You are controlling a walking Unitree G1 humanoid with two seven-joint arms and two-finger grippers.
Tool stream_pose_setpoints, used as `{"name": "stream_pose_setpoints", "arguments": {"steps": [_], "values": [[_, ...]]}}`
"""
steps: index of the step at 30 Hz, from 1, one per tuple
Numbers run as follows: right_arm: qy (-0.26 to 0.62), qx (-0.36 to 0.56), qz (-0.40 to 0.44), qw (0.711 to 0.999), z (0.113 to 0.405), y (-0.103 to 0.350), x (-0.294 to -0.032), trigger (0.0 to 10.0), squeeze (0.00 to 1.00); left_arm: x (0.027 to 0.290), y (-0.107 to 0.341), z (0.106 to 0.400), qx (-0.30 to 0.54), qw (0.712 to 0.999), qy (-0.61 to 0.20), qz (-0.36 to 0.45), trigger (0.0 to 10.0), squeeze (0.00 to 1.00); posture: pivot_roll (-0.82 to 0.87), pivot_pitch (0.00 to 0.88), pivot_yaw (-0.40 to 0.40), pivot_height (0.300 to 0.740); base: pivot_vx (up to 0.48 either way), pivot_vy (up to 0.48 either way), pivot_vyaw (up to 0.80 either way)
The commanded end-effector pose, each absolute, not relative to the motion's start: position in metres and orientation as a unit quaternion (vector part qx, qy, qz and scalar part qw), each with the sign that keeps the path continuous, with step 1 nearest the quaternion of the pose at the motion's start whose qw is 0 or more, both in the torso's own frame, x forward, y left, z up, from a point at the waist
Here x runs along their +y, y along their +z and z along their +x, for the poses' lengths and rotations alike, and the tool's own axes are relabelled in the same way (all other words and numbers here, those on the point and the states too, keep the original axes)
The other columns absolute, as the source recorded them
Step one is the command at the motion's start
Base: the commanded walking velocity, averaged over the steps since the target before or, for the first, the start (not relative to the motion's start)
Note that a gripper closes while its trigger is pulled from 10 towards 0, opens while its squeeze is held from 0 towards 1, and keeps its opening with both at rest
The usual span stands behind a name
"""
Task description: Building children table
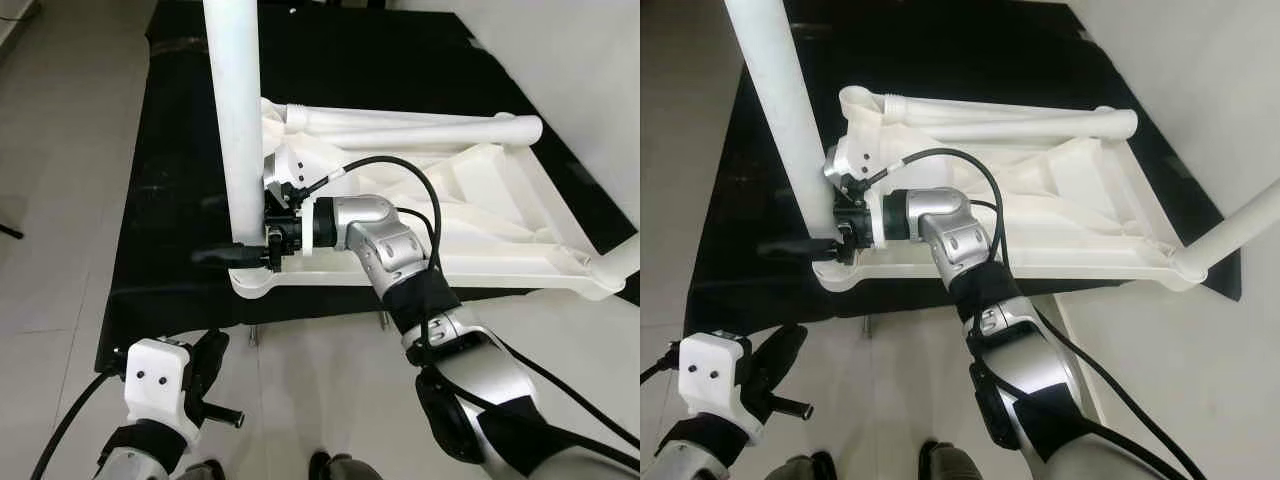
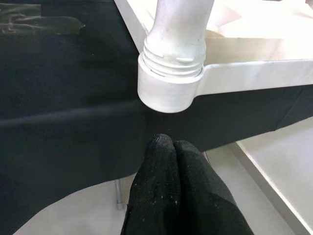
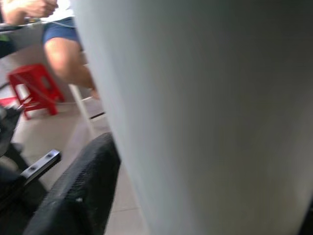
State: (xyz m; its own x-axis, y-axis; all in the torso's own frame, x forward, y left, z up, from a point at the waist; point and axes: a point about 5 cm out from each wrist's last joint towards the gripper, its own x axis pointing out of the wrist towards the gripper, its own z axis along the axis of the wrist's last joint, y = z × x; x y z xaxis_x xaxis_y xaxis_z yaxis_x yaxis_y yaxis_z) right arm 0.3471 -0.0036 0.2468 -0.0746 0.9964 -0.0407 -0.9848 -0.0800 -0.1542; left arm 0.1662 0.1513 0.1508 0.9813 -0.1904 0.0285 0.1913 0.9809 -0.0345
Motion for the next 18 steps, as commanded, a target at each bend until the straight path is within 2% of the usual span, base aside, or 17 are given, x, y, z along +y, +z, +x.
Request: {"name": "stream_pose_setpoints", "arguments": {"steps": [1, 4, 7, 8, 10, 12, 13, 15, 16, 17, 18], "values": [[0.748, -0.047, -0.069, 0.658, 0.344, 0.248, 0.001, 0.0, 0.0, 0.151, 0.149, 0.163, 0.0, 0.995, -0.1, -0.02, 10.0, 0.0, 0.01, 0.291, -0.117, 0.74, 0.0, 0.0, 0.0], [0.756, -0.05, -0.072, 0.649, 0.349, 0.25, -0.008, 0.0, 0.0, 0.151, 0.148, 0.163, 0.004, 0.995, -0.1, -0.019, 10.0, 0.0, 0.0, 0.285, -0.112, 0.74, 0.0, 0.0, 0.0], [0.753, -0.054, -0.072, 0.652, 0.354, 0.25, -0.017, 0.0, 0.0, 0.151, 0.148, 0.164, 0.007, 0.995, -0.101, -0.019, 10.0, 0.0, 0.0, 0.275, -0.109, 0.74, 0.0, 0.0, 0.0], [0.737, -0.065, -0.074, 0.669, 0.358, 0.251, -0.029, 0.0, 0.0, 0.151, 0.147, 0.166, 0.007, 0.995, -0.102, -0.019, 10.0, 0.0, -0.02, 0.257, -0.111, 0.74, 0.0, 0.0, 0.0], [0.737, -0.065, -0.074, 0.669, 0.358, 0.251, -0.029, 0.0, 0.0, 0.151, 0.147, 0.166, 0.007, 0.995, -0.102, -0.019, 10.0, 0.0, -0.02, 0.257, -0.111, 0.74, 0.0, 0.0, 0.0], [0.707, -0.085, -0.079, 0.698, 0.361, 0.253, -0.045, 0.0, 0.0, 0.151, 0.146, 0.169, 0.005, 0.994, -0.103, -0.019, 10.0, 0.0, -0.04, 0.241, -0.114, 0.74, 0.0, 0.0, 0.0], [0.707, -0.085, -0.079, 0.698, 0.361, 0.253, -0.045, 0.0, 0.0, 0.151, 0.146, 0.169, 0.005, 0.994, -0.103, -0.019, 10.0, 0.0, -0.04, 0.241, -0.114, 0.74, 0.0, 0.0, 0.0], [0.654, -0.107, -0.084, 0.744, 0.357, 0.252, -0.07, 0.0, 0.0, 0.152, 0.144, 0.175, 0.0, 0.994, -0.104, -0.019, 10.0, 0.0, -0.07, 0.213, -0.12, 0.74, 0.0, 0.0, 0.0], [0.654, -0.107, -0.084, 0.744, 0.357, 0.252, -0.07, 0.0, 0.0, 0.152, 0.144, 0.175, 0.0, 0.994, -0.104, -0.019, 10.0, 0.0, -0.07, 0.213, -0.12, 0.74, 0.0, 0.0, 0.0], [0.629, -0.103, -0.08, 0.766, 0.351, 0.248, -0.08, 0.0, 0.0, 0.153, 0.144, 0.177, -0.003, 0.994, -0.105, -0.018, 10.0, 0.0, -0.07, 0.21, -0.122, 0.74, 0.0, 0.0, 0.0], [0.629, -0.103, -0.08, 0.766, 0.351, 0.248, -0.08, 0.0, 0.0, 0.153, 0.144, 0.177, -0.003, 0.994, -0.105, -0.018, 10.0, 0.0, -0.07, 0.21, -0.122, 0.74, 0.0, 0.0, 0.0]]}}
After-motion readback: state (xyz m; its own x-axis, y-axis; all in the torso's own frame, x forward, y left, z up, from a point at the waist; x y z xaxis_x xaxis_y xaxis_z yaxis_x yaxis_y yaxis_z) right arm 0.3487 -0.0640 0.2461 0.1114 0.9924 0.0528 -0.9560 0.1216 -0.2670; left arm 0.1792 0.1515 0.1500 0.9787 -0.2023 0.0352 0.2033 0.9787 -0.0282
